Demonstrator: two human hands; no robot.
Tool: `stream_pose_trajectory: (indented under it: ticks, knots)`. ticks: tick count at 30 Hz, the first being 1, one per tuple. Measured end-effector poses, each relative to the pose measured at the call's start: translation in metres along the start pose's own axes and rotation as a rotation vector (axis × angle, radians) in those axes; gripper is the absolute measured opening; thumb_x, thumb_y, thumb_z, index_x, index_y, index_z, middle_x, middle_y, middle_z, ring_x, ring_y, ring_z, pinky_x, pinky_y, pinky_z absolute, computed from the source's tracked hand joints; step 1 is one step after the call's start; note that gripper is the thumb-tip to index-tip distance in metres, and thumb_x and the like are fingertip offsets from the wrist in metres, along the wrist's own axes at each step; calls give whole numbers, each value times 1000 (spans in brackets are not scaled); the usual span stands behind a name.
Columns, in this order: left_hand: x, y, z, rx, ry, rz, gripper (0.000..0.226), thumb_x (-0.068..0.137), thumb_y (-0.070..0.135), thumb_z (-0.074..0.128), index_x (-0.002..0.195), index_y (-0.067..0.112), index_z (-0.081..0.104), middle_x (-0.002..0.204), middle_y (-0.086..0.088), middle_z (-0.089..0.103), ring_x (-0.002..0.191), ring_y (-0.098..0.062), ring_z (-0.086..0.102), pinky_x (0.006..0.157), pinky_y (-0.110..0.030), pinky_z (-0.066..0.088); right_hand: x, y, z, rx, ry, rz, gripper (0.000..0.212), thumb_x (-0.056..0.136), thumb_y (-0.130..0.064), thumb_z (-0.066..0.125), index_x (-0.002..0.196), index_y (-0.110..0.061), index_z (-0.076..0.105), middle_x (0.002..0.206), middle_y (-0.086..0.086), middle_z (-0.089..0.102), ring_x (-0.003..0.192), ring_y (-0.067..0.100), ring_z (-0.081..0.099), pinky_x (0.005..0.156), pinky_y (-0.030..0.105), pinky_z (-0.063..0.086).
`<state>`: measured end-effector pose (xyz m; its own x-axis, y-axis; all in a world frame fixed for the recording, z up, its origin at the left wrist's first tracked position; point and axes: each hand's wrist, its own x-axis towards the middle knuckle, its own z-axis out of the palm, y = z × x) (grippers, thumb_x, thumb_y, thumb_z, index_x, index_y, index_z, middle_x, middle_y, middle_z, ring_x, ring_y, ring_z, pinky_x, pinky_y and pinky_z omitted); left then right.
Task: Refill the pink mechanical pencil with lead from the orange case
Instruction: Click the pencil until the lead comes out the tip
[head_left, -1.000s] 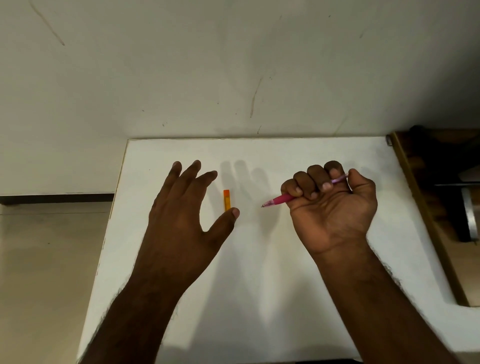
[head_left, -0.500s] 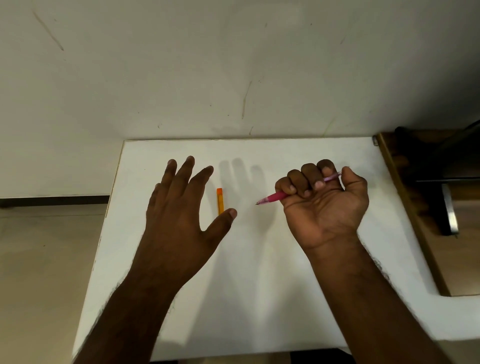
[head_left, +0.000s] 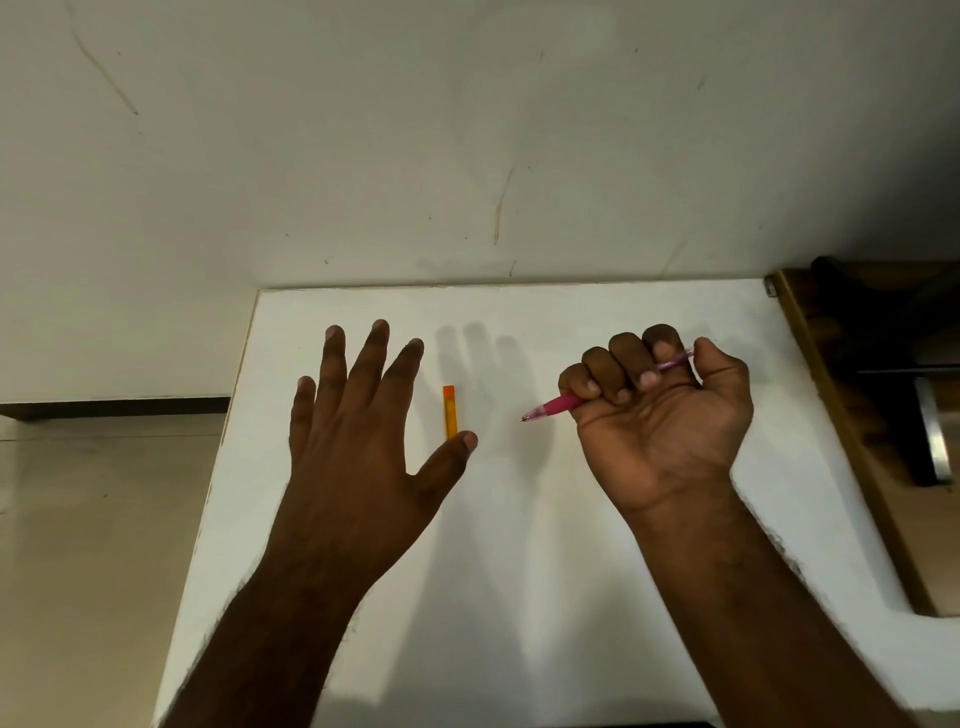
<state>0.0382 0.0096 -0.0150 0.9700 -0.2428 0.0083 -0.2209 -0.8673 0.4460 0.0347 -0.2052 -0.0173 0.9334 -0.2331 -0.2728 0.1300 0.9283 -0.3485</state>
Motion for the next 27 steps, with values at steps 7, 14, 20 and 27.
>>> stream_pose_trajectory:
  ticks: [7,14,20,27]
  knots:
    - [-2,2,-2,-2,0,10,89,83,74,39,157,29,20,168,6,2,153,-16,-16,124,-50,2,-3,0,3,1,-1,6,41,97,-40,27,67,-16,43,58,-2,33,52,16,25,58,29,31]
    - [1,-5,1,45,-29,17,93,83,79,33,158,29,14,168,4,-2,152,-18,-21,124,-50,-3,-1,3,3,-17,-10,26,40,96,-39,28,67,-16,43,58,-2,33,53,16,25,58,30,31]
    - [6,-9,3,18,-20,-4,94,81,80,31,158,31,15,168,5,1,153,-16,-19,124,-52,0,2,6,2,-28,-27,35,33,90,-37,34,66,-16,44,58,-2,34,52,16,26,57,30,33]
    - [5,-10,4,-12,-1,11,90,81,79,32,157,31,20,168,6,6,154,-15,-14,123,-52,3,3,7,2,-29,-20,25,31,88,-36,36,66,-16,43,57,-2,34,52,16,27,56,30,33]
